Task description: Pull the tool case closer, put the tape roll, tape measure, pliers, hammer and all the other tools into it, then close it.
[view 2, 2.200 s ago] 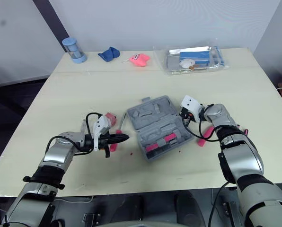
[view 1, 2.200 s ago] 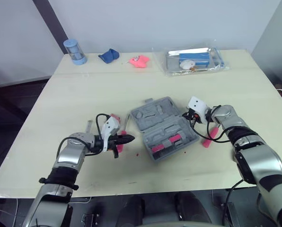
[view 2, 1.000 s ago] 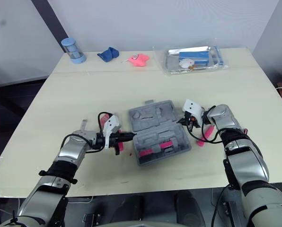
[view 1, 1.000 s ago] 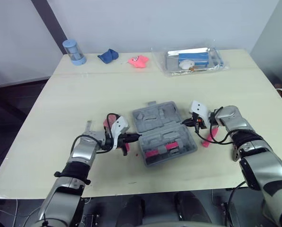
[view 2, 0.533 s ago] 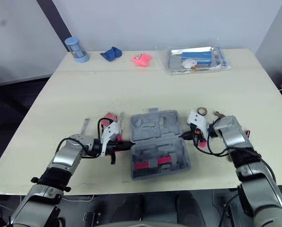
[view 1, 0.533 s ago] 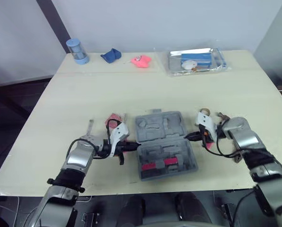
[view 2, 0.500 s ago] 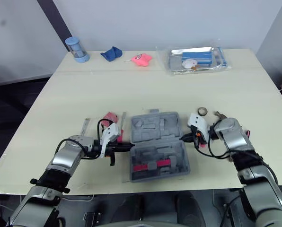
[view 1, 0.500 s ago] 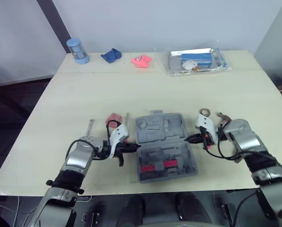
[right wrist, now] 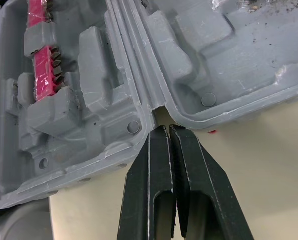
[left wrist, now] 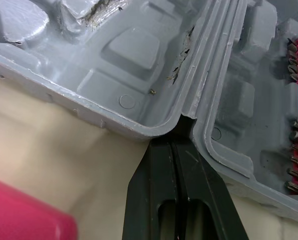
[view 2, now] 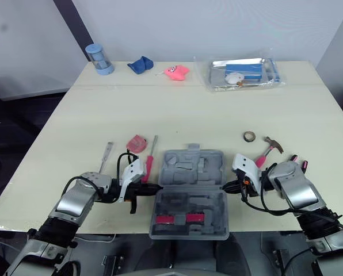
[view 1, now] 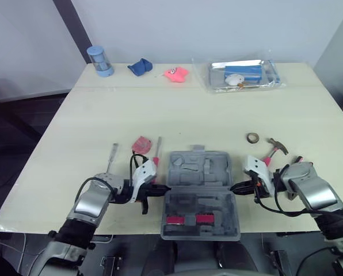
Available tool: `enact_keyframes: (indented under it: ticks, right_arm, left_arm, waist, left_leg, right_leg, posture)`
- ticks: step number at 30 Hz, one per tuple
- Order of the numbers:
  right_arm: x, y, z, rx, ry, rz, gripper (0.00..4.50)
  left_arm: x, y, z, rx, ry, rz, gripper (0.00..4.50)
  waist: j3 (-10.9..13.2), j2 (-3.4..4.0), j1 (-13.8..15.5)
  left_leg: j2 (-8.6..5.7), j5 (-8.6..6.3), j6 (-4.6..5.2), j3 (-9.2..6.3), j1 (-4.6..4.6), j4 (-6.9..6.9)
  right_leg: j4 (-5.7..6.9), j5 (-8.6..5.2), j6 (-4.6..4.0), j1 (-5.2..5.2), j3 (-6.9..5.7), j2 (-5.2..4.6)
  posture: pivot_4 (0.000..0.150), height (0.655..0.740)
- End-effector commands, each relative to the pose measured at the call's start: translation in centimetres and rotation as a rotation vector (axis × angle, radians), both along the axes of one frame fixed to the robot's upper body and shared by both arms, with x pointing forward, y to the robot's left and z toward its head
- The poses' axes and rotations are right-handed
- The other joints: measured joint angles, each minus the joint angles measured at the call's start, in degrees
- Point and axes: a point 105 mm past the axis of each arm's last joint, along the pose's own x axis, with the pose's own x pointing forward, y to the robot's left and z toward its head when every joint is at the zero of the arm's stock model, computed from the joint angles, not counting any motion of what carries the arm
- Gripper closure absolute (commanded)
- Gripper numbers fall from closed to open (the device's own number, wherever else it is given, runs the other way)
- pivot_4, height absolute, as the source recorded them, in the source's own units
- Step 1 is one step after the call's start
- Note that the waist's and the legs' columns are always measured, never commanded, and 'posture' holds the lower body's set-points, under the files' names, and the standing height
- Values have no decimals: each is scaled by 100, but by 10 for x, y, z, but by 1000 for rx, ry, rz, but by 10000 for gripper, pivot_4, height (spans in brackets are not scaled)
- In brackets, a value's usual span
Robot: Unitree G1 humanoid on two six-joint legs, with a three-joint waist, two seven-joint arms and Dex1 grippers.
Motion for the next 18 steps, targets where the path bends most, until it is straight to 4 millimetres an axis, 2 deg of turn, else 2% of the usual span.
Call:
enact_keyframes:
  ticks: [1, 18]
  right_arm:
    - [-9, 12, 9, 44, -14, 48, 43871]
    - [-24, 7, -4, 31, 34, 2, 43871]
  left_arm:
    - [-9, -11, 6, -36, 1, -69, 45000]
    - [-26, -14, 3, -32, 55, -136, 45000]
  waist:
    - [0, 0, 3]
    - [1, -1, 39]
  left_leg:
    - [0, 0, 0, 0, 0, 0]
    - [0, 0, 1, 0, -1, 0]
  right_leg:
    - [0, 0, 0, 0, 0, 0]
    - [-2, 0, 0, 0, -2, 0]
  posture:
    - [1500, 7400]
    - [1500, 7400]
